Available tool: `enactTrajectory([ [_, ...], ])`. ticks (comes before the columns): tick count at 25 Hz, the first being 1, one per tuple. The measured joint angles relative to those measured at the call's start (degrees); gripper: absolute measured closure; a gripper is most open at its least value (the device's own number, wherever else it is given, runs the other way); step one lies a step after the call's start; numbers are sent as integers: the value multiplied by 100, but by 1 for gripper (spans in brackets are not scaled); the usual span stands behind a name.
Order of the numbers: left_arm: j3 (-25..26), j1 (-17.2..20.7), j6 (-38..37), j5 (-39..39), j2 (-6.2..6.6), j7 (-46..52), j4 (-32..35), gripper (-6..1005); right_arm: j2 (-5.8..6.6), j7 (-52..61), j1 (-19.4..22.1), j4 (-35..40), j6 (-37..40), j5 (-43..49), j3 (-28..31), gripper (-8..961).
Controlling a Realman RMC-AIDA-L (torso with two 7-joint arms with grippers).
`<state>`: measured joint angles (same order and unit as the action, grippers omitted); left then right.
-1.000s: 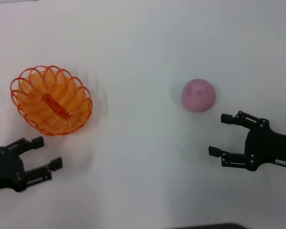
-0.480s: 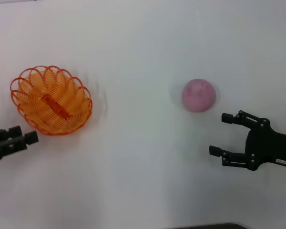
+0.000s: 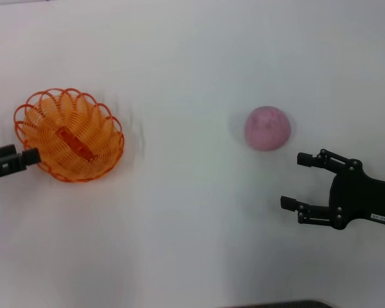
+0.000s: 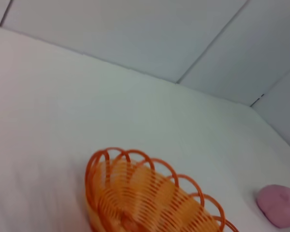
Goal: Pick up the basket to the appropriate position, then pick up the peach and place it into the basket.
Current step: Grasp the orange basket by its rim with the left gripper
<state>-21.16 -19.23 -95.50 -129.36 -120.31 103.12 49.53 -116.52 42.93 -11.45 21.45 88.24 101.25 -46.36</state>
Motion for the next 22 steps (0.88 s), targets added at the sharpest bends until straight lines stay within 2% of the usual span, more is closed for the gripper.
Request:
enactTrajectory([
  [7, -460, -385, 396, -399, 6, 415, 334, 161, -3, -1, -35, 0, -1, 0, -6, 24],
  [14, -983, -743, 758, -802, -30, 971, 972, 160, 14, 0, -46, 0, 0, 0, -13, 23],
  [18, -1448, -1041, 994, -1092, 21, 1228, 1068, 160, 21, 17, -46, 0, 0, 0, -14, 23],
  [22, -1651, -1428, 1155, -1452, 50, 1330, 1071, 160, 17, 27, -55, 0, 1, 18, -14, 23],
])
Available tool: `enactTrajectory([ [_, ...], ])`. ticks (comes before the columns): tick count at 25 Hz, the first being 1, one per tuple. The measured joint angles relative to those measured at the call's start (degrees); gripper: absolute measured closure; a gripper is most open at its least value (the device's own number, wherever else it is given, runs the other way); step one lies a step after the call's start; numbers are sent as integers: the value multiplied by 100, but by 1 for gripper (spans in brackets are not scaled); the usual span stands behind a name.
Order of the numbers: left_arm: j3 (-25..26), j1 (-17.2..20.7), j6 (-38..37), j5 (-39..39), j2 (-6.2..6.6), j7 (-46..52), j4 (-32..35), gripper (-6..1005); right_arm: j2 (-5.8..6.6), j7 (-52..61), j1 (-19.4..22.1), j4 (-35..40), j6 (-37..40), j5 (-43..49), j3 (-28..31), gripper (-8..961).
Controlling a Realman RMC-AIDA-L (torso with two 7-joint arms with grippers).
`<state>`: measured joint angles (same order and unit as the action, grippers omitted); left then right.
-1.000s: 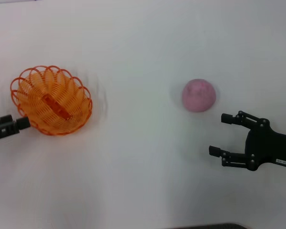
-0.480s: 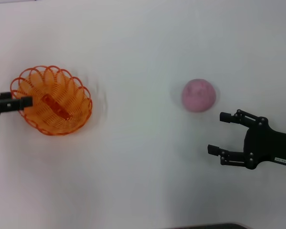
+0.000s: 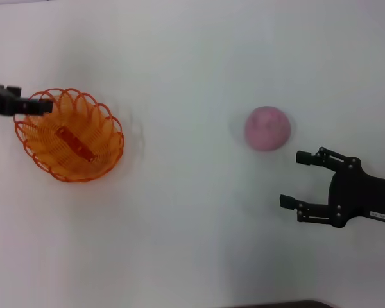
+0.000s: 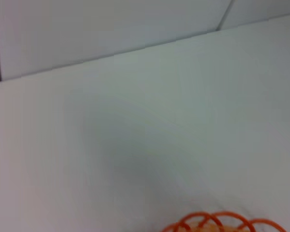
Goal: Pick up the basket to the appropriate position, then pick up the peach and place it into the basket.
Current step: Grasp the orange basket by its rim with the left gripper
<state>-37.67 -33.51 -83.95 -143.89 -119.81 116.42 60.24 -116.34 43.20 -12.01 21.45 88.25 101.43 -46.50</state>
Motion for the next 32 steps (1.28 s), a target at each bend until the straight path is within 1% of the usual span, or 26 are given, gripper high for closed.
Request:
enactTrajectory([
  [2, -141, -200, 134, -237, 1, 68, 13, 160, -1, 17, -5, 2, 2, 23, 0, 23],
  [7, -567, -521, 460, -742, 17, 257, -3, 160, -20, 116, -7, 106, 3, 41, -1, 23],
  [10, -762, -733, 509, -1068, 59, 313, -41, 161, -22, 132, -6, 129, 28, 43, -1, 23],
  [15, -956, -1125, 447, -1719, 190, 352, -399, 161, -20, 135, -16, 138, 36, 48, 0, 23],
  [18, -1039, -1352, 324, -1959, 307, 379, -729, 161, -20, 136, -18, 140, 40, 78, 0, 23],
  [20, -1126, -1418, 300, -1973, 362, 428, -826, 161, -22, 136, -20, 139, 30, 112, 0, 23],
  [23, -1216, -1468, 301, -1976, 382, 478, -857, 161, -30, 136, -21, 137, 20, 115, 0, 23],
  [26, -1331, -1532, 363, -1985, 395, 494, -1027, 160, -36, 136, -21, 135, 32, 123, 0, 23],
  [32, -1509, -1597, 827, -1992, 453, 570, -1535, 160, -54, 136, -25, 144, 51, 184, 0, 22],
])
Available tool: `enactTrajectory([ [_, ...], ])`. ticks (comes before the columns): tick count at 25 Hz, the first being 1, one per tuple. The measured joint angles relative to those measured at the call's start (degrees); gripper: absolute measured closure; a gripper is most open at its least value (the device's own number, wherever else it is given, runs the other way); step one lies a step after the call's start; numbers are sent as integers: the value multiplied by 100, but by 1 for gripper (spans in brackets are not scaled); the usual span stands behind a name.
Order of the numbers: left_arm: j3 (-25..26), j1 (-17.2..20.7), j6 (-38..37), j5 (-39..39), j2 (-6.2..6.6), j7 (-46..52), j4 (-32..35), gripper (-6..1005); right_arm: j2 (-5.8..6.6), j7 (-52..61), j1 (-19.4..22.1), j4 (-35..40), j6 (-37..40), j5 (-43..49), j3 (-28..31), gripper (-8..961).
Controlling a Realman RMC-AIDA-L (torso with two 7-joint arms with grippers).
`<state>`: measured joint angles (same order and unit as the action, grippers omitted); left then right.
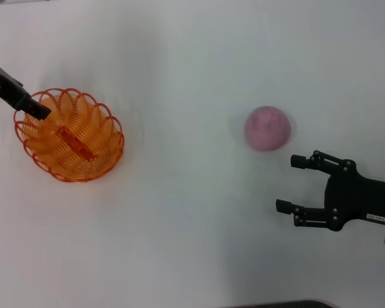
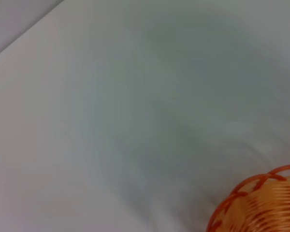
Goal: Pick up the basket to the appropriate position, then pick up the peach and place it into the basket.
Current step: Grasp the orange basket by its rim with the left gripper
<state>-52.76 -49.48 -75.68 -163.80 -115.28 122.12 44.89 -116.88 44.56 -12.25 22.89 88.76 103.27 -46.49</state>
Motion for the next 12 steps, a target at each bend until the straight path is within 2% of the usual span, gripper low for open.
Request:
enactTrajectory([
  [4, -132, -10, 255, -2, 23, 63, -255, 160, -15, 0, -4, 4, 1, 16, 0, 22],
  [12, -150, 2, 290, -2, -3, 66, -292, 165, -27, 0, -13, 41, -30, 19, 0, 22],
])
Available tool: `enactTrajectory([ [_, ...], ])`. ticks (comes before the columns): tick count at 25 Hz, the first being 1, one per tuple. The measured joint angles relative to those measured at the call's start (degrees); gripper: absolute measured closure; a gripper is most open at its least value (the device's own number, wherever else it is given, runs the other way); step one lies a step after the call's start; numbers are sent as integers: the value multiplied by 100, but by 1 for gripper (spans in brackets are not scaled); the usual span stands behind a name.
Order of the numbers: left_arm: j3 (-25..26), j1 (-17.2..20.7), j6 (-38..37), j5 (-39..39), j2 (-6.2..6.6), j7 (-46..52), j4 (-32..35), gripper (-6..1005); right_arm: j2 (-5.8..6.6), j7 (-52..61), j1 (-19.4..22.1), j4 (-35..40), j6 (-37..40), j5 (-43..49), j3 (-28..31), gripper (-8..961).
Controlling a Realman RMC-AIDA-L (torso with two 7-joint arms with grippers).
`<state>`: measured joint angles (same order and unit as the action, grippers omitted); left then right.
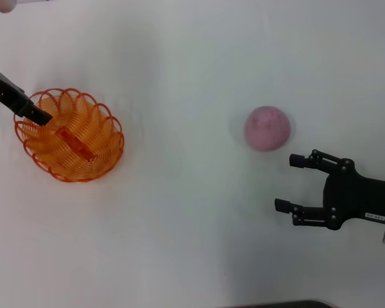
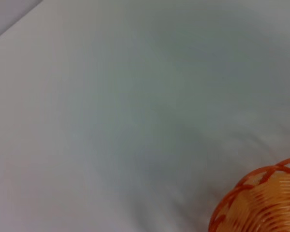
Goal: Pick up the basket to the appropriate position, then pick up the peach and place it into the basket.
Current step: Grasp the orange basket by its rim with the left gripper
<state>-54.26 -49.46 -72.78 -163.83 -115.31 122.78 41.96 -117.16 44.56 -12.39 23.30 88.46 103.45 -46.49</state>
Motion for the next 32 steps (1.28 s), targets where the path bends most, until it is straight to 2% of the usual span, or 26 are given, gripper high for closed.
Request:
enactTrajectory([
  [8, -113, 7, 2, 8, -40, 49, 54, 173, -9, 0, 12, 19, -19, 0, 0, 22],
  [12, -339, 38, 43, 10, -95, 79, 129, 177, -9, 0, 15, 19, -22, -1, 0, 22],
  [18, -596, 62, 72, 5, -131, 281, 219, 350, -9, 0, 13, 18, -22, -1, 0, 22],
  [23, -597, 61, 41, 2, -132, 306, 284, 556, -9, 0, 9, 17, -13, -1, 11, 22],
  [26, -596, 60, 28, 1, -132, 308, 287, 785, -9, 0, 9, 18, 3, -1, 30, 21],
  [32, -591, 60, 23, 0, -132, 309, 286, 848, -9, 0, -6, 23, 13, -1, 30, 21],
])
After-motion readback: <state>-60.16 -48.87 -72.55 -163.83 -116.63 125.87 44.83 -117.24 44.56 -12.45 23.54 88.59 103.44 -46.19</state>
